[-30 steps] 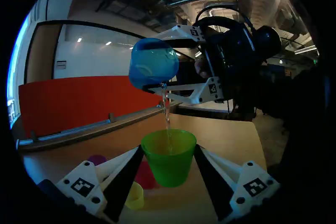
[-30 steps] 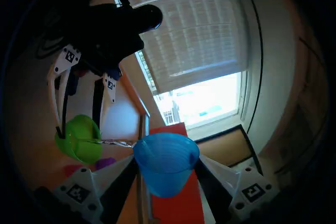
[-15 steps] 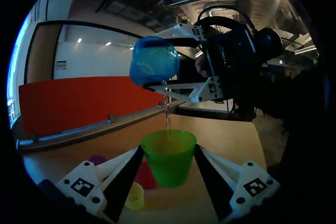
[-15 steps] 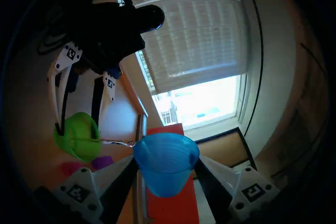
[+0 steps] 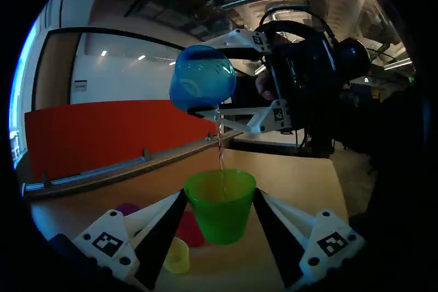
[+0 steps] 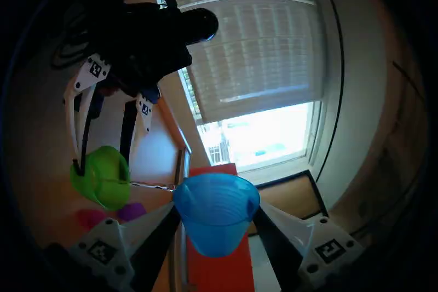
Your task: Pour water
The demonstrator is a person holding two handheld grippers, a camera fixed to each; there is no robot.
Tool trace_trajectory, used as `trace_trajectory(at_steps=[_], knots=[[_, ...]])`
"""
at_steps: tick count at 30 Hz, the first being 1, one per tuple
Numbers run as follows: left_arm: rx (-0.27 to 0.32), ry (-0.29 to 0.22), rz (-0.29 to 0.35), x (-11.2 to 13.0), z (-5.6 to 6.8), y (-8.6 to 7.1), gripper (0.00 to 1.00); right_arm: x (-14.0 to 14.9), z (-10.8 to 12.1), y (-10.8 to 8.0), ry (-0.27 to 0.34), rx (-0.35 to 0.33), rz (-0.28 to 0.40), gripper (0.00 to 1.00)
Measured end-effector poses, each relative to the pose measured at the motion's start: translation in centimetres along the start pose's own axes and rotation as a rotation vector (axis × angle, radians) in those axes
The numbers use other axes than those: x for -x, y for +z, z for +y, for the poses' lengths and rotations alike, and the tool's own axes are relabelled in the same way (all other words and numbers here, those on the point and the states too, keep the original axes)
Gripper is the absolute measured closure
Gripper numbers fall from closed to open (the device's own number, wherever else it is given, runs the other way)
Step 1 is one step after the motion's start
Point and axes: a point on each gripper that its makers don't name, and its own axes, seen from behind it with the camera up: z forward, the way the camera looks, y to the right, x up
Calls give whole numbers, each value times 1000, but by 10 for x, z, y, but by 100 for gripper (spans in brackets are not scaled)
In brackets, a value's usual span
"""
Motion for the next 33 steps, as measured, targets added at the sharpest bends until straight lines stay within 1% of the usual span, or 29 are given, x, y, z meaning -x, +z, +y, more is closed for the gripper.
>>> trace_trajectory(at_steps=[14,23,33], knots=[[-3,0,-1,2,-1,1,13,-1,0,0,-37,4,0,11],[-5,-5,2,2,-3,1,13,0,6,0,-64,16,-2,11],[-3,-3,5,1,-2,0,13,-5,12,1,-93,30,1,11]])
